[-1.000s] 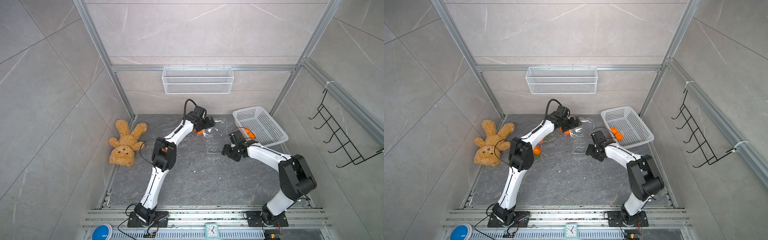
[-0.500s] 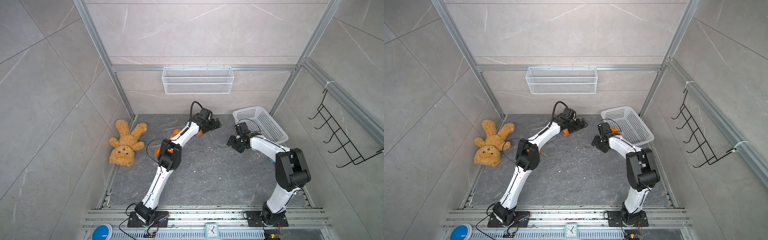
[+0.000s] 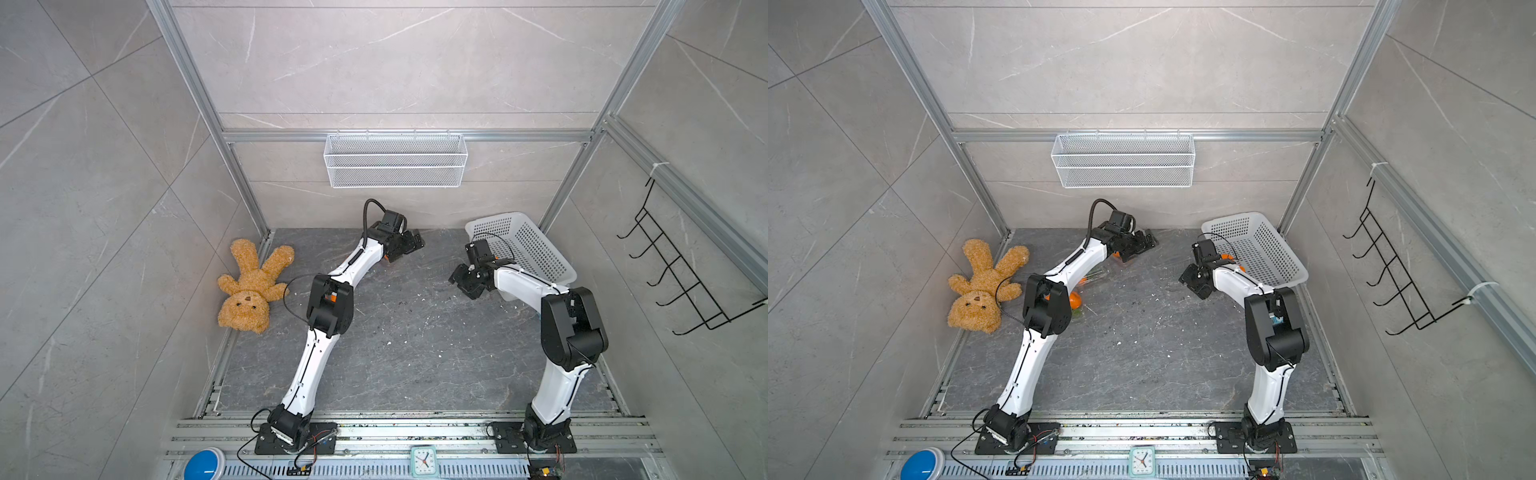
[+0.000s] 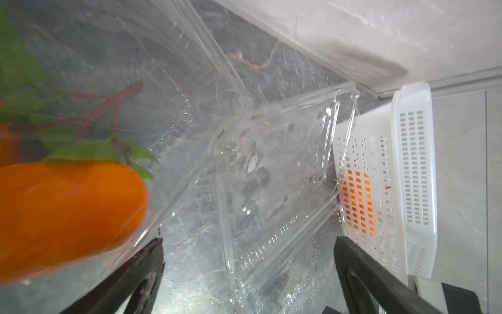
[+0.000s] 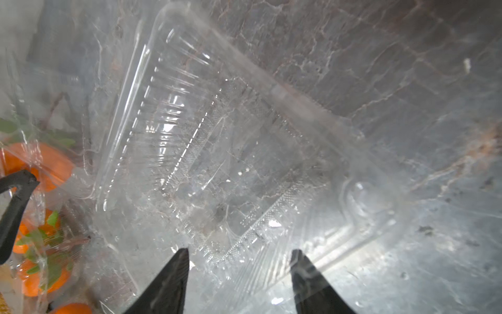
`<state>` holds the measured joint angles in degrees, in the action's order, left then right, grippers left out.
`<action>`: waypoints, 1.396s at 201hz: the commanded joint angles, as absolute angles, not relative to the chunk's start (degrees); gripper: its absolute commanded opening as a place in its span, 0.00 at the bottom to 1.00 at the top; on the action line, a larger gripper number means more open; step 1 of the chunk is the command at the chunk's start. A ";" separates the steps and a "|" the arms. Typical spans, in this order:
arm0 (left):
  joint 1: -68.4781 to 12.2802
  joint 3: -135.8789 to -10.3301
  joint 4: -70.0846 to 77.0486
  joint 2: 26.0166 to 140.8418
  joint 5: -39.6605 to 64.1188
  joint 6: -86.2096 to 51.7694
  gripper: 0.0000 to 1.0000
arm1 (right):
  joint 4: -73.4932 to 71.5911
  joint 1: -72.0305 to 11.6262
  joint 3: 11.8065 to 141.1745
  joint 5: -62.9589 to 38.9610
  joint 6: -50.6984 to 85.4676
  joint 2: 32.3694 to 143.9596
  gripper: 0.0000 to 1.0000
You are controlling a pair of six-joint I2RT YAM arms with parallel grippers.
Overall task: Take oranges out of containers
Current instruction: Move the packing box to the center of the board.
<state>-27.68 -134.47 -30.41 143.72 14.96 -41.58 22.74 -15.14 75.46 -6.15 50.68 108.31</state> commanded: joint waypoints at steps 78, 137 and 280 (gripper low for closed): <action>-25.86 -134.19 -29.69 139.39 12.23 -42.89 1.00 | 10.71 -15.42 71.99 -13.31 68.57 111.17 0.59; -25.66 -133.57 -30.25 137.72 12.39 -42.71 1.00 | 5.88 -17.12 76.70 -13.83 80.79 116.43 0.57; -24.96 -120.33 -28.26 126.36 12.69 -40.73 1.00 | 21.18 -17.21 101.07 -6.69 73.48 128.33 0.58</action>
<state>-25.34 -121.75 -29.91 130.50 12.32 -42.00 18.83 -17.28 100.40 -7.25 75.00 127.20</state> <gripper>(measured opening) 0.999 0.579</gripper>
